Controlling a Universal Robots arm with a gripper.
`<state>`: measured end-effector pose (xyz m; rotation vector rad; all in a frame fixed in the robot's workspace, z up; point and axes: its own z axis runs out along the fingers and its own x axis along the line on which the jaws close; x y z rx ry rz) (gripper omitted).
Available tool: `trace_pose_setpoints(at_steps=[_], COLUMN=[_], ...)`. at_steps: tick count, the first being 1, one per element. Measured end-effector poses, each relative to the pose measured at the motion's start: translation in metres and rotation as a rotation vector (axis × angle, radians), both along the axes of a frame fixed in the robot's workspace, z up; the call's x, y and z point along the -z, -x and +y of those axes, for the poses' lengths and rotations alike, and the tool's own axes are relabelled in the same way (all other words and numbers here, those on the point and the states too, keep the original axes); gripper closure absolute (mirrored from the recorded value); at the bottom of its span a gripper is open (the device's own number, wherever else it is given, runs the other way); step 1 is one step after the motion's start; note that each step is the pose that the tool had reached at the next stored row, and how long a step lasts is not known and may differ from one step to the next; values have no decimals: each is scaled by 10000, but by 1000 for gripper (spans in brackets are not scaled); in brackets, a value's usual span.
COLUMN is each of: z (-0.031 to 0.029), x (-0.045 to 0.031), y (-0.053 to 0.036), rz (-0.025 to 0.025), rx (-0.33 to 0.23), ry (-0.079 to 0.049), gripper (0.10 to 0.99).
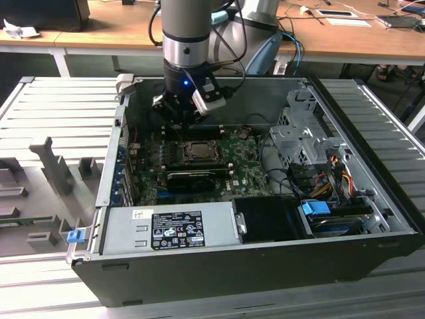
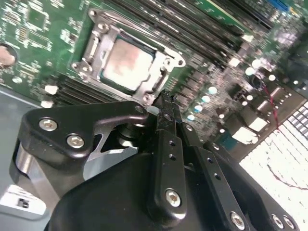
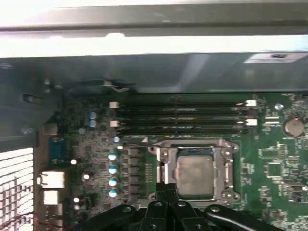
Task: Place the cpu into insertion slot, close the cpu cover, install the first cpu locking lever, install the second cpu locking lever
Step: 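Install the first cpu locking lever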
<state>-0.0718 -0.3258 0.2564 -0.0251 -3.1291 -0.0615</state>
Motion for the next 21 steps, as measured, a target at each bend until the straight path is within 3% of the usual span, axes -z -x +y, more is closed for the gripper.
trace_pose_setpoints(at_steps=[5, 8, 15, 20, 21], z=[35, 95, 284, 306, 337], x=[6, 16, 29, 30, 30], y=[271, 349, 435, 431, 425], rz=[-18, -19, -19, -23, -22], rx=[-1, -1, 0, 1, 0], ry=[0, 0, -1, 0, 2], gripper=[980, 980, 980, 980, 980])
